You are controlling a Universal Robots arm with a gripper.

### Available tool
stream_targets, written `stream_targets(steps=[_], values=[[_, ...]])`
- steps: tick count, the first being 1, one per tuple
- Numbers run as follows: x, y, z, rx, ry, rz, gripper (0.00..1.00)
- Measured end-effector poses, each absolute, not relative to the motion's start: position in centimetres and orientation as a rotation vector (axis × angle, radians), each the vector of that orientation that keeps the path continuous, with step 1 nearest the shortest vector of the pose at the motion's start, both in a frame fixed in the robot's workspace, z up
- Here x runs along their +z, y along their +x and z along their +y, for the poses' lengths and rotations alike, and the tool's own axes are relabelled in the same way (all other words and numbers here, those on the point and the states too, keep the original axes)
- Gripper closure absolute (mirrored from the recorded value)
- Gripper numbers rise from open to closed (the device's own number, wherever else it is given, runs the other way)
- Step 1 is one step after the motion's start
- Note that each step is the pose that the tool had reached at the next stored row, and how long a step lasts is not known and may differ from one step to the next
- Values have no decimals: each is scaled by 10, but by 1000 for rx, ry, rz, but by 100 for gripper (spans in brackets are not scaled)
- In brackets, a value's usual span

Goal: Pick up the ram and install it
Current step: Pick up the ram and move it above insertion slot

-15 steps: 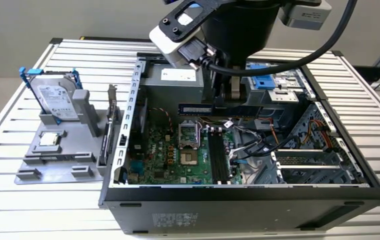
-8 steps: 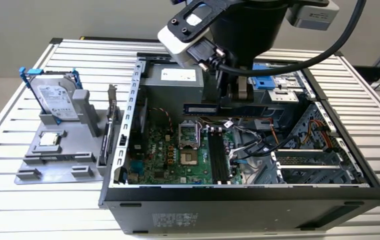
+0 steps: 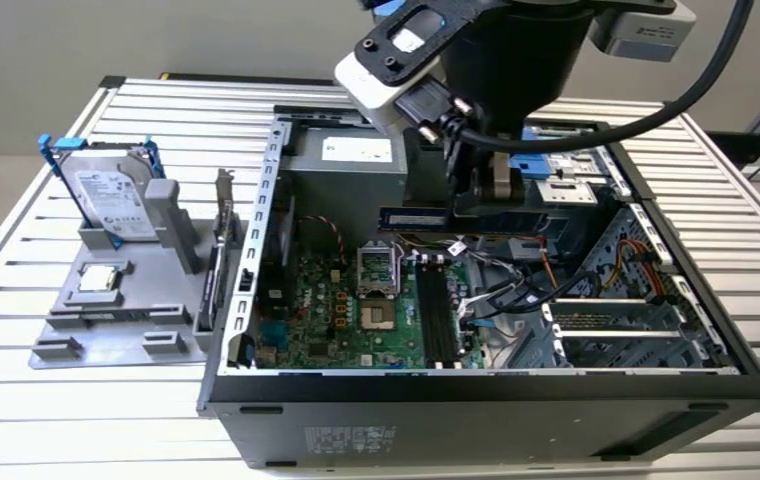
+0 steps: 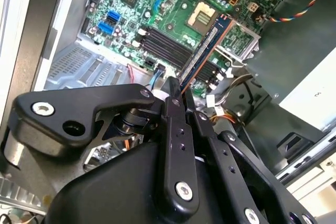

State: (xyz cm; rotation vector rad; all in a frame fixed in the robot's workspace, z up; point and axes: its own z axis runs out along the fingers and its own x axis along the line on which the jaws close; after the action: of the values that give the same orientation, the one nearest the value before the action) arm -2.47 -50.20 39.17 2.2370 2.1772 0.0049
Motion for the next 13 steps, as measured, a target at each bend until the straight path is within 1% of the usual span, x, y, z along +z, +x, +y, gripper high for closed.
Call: stream_targets(steps=[13], values=[[391, -13, -497, 5, 2237, 2177, 100]])
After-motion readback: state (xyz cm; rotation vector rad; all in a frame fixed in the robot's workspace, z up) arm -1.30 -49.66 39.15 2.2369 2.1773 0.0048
